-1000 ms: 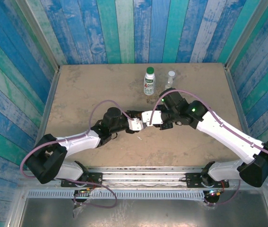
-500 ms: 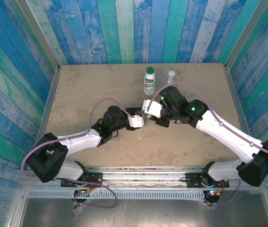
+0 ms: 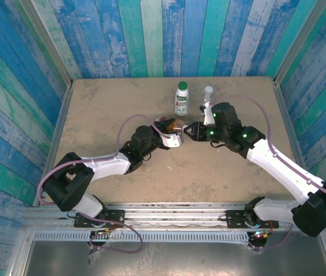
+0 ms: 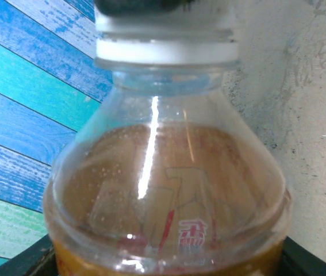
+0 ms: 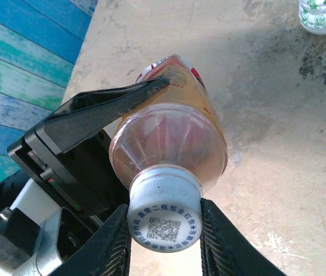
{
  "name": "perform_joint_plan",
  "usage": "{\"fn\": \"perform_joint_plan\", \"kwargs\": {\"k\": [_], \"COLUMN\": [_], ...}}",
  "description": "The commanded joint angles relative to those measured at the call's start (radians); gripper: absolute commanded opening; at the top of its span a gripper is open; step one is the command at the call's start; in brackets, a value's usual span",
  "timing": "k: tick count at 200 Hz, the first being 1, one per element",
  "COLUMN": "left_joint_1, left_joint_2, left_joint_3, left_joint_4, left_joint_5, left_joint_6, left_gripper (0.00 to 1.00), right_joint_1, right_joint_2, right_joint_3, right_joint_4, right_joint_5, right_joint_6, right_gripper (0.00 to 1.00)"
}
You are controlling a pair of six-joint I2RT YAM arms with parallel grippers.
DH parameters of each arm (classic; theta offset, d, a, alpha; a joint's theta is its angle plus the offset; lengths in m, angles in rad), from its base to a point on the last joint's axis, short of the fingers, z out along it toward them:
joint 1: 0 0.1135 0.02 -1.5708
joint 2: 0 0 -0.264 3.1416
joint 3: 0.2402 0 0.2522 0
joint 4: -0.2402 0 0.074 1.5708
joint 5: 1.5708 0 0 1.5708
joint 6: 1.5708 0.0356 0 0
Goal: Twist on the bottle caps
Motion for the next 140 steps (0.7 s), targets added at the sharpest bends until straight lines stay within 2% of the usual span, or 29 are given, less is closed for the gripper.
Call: {"fn": "perform_joint_plan", "kwargs": {"k": [1, 14, 28, 58, 72, 89, 102, 118, 140], "left_joint_1": [0.000, 0.002, 0.004, 0.025, 0.041, 0.063, 0.077, 0.105, 0.109], "left_joint_2": [0.016, 0.004, -0.016, -0.065, -0.087, -0.111, -0.123, -0.124, -0.126], "left_joint_3": [-0.006, -0.024, -0.045, -0.046, -0.048, -0.035, -0.021, 0.013, 0.018], "left_joint_4": [0.078, 0.079, 0.065, -0.107, -0.167, -0.251, -0.320, -0.431, -0.473], "left_joint_5": [-0.004, 0.009, 0.043, 0.235, 0.337, 0.461, 0.551, 0.671, 0.695], "left_joint_6": [0.022, -0.003, -0.030, -0.071, -0.095, -0.130, -0.149, -0.150, -0.143], "left_gripper": [0.52, 0.52, 0.53, 0.54, 0.52, 0.50, 0.50, 0.50, 0.51], "right_joint_1": [-0.035, -0.037, -0.038, -0.028, -0.007, 0.092, 0.137, 0.172, 0.189], "right_joint_2": [-0.013, -0.018, -0.029, -0.031, -0.034, -0.044, -0.048, -0.045, -0.021], "right_joint_3": [0.049, 0.054, 0.056, 0.104, 0.123, 0.125, 0.140, 0.164, 0.200], "right_joint_4": [-0.003, -0.019, -0.055, -0.235, -0.310, -0.370, -0.436, -0.471, -0.474], "right_joint_5": [0.064, 0.033, -0.019, -0.049, 0.003, 0.123, 0.117, 0.072, -0.002], "right_joint_6": [-0.046, -0.227, -0.479, -0.963, -1.151, -1.336, -1.457, -1.519, -1.520], "right_gripper": [0.49, 0.62, 0.69, 0.71, 0.71, 0.73, 0.74, 0.73, 0.68]}}
